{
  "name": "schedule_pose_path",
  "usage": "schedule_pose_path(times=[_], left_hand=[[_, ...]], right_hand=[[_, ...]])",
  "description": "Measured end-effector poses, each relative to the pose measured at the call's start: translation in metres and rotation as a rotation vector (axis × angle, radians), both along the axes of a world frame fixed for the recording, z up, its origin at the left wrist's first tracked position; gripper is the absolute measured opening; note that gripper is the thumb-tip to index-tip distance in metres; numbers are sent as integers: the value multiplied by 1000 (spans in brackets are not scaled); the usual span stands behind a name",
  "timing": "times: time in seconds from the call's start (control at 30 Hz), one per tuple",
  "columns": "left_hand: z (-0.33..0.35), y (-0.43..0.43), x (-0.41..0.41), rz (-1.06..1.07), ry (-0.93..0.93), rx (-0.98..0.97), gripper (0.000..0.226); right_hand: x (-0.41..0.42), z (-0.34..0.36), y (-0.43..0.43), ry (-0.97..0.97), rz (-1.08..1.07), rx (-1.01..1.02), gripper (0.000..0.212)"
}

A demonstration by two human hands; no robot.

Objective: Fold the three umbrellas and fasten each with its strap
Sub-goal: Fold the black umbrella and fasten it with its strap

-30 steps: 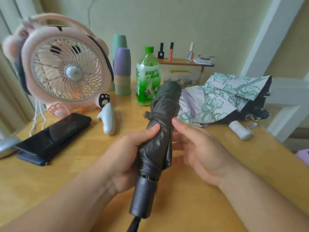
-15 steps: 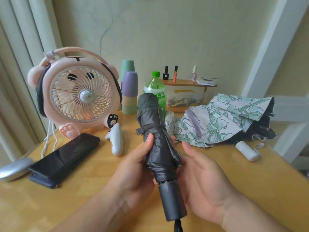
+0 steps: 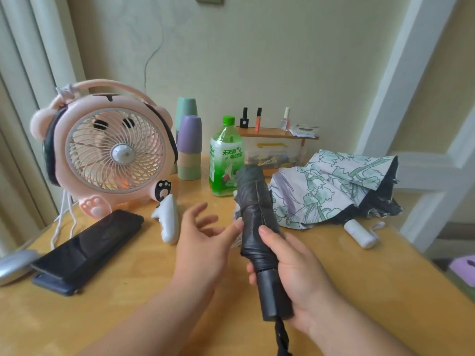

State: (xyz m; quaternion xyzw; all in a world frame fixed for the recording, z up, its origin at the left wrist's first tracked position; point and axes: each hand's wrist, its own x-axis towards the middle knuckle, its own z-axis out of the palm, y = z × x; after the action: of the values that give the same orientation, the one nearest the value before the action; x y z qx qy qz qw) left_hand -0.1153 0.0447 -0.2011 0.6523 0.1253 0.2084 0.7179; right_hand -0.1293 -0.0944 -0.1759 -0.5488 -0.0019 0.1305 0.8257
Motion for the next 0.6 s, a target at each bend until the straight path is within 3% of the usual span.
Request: schedule_pose_path(times=[0.1,0.17,0.27,0.33,0.47,0.53,0.6], left_hand=[[20,-6,0,62,-110,429,45],[29,-13,5,-38,-70,489,29],[40,-26,22,-201,14,225,25],[46,-31,39,-302,71,82,17],[51,-37,72,-370,208,19,23],[55,-40,88,-312,246,285,12],[58,-40,100,-247,268,700,19]], right_hand=[[5,-3,-1,-39,-100,-93,25],[7,-2,-1,-65,-147,-124,22],[19,-2,-3,-111,-217,-234,27],[33,3,-7,-165,-271,-424,35],[72,14,-11,-235,-289,-836,30],[90,14,-9,-216,-279,-990,37],[101,10,-5,-181,-266,-1098,44]])
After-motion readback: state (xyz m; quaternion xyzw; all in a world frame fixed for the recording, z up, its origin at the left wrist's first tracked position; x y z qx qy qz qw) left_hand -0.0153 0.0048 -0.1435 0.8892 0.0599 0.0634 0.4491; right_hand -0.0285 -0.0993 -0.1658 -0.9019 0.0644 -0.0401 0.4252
